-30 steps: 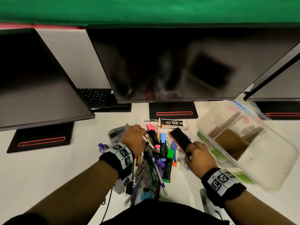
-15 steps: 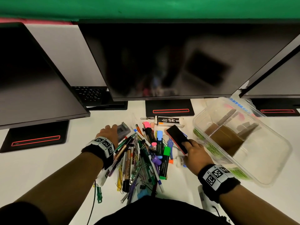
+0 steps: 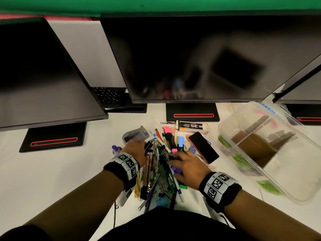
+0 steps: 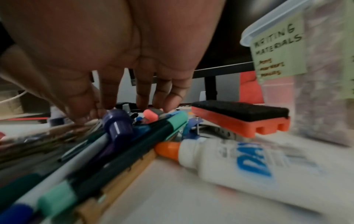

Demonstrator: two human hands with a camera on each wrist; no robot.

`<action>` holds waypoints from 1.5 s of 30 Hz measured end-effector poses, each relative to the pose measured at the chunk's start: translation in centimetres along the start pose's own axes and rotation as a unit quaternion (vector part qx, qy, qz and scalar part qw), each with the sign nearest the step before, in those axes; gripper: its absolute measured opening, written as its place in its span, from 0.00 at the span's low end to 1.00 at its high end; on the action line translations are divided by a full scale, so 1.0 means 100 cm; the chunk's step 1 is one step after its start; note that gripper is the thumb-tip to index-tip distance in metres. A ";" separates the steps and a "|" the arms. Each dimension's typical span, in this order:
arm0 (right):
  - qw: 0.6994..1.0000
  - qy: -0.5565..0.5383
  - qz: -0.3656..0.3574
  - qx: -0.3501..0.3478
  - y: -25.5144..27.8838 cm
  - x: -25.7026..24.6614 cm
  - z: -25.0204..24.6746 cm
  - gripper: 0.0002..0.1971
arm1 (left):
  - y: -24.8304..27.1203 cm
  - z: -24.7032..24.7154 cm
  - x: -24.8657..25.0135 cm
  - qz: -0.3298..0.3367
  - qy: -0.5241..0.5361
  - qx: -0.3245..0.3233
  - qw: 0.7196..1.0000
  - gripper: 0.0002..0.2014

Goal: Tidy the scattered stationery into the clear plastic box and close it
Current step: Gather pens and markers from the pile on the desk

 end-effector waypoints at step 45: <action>0.963 -0.064 0.262 0.002 -0.044 0.032 -0.026 0.22 | 0.014 0.017 0.001 -0.014 0.095 -0.012 0.995 0.20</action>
Point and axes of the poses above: each hand's wrist, its own y-axis away from the middle knuckle, its own z-axis out of the palm, x = y × z, the point moved 3 cm from there along -y, towards the middle knuckle, and after that the axes turned 8 degrees about -x, right-handed, at the moved point
